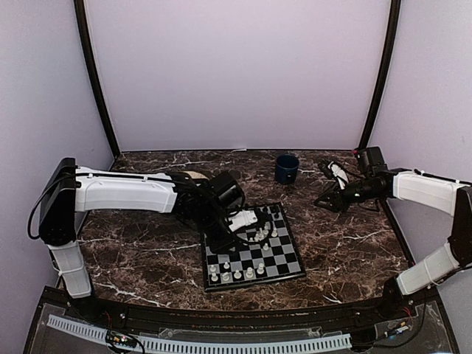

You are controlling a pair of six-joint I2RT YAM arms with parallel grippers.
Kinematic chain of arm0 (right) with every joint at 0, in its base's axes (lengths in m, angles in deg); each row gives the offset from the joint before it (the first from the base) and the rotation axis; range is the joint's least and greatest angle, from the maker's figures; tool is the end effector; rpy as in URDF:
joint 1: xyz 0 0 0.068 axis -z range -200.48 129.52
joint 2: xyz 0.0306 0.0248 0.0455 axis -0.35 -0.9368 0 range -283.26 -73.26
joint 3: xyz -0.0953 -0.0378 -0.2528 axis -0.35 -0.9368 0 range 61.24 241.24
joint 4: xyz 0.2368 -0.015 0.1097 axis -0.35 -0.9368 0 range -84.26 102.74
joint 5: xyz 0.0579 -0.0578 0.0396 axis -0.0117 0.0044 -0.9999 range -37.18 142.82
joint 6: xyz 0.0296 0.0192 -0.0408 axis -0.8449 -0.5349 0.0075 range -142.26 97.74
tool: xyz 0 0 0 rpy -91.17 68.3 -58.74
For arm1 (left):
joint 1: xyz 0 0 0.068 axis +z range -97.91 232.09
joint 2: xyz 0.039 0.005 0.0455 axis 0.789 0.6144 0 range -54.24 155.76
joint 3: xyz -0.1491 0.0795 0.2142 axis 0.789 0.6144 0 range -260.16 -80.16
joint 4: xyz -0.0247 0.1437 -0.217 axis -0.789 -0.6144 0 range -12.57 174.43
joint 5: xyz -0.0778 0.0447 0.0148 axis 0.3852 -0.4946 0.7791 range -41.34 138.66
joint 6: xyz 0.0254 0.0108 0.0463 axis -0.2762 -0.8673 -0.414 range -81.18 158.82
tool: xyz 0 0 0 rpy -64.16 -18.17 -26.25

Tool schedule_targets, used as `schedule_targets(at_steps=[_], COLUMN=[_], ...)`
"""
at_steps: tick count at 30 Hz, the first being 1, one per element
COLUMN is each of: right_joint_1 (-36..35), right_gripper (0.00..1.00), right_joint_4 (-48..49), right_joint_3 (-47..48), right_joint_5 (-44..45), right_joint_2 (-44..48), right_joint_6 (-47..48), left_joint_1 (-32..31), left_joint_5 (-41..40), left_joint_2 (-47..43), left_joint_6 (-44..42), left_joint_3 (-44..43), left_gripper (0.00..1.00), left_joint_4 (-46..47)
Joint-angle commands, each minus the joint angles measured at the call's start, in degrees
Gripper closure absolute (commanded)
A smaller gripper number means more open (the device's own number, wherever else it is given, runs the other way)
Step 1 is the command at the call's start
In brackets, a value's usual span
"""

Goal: Set up the chess pieces on the board
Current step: Adjust the pawn at b2.

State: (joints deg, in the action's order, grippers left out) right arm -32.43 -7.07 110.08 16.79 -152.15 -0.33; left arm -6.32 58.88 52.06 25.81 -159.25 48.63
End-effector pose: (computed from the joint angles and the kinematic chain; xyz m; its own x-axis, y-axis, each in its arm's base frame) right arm 0.2671 0.0780 0.2233 -0.4926 -0.4130 -0.7661 -0.7789 0.6019 0.1764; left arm 0.1982 -0.3346 0.2111 -0.2564 0.8402 -0.4779 0.9630 0.2644 -0.0518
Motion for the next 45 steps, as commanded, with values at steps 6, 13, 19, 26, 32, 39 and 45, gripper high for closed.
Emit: schedule_targets(at_steps=[6, 13, 19, 26, 32, 39, 45], right_joint_1=[0.28, 0.26, 0.26, 0.26, 0.26, 0.26, 0.26], right_gripper=[0.64, 0.64, 0.64, 0.64, 0.64, 0.64, 0.64], right_joint_4=[-0.16, -0.39, -0.34, -0.65, -0.71, -0.71, -0.83], right_joint_3=[0.07, 0.03, 0.10, 0.43, 0.32, 0.39, 0.50], right_joint_5=[-0.38, -0.12, -0.18, -0.60, -0.54, -0.66, -0.79], right_joint_2=[0.14, 0.27, -0.22, -1.26, -1.27, -1.60, -1.79], right_joint_6=[0.08, 0.29, 0.36, 0.56, 0.62, 0.73, 0.81], left_joint_1=[-0.02, 0.76, 0.76, 0.68, 0.70, 0.69, 0.67], left_joint_5=[-5.40, -3.19, 2.41, 4.61, 6.67, 7.30, 7.01], left_joint_2=[3.30, 7.30, 5.26, 4.94, 6.04, 6.55, 6.55], left_joint_6=[4.12, 6.25, 6.12, 4.73, 3.79, 2.59, 2.46], left_joint_3=[-6.07, -9.16, -5.42, -3.18, -3.52, -3.29, -2.59], left_gripper=[0.68, 0.71, 0.77, 0.85, 0.94, 1.00, 1.00], left_joint_4=[4.60, 0.97, -1.81, -2.10, -2.71, -5.00, -5.89])
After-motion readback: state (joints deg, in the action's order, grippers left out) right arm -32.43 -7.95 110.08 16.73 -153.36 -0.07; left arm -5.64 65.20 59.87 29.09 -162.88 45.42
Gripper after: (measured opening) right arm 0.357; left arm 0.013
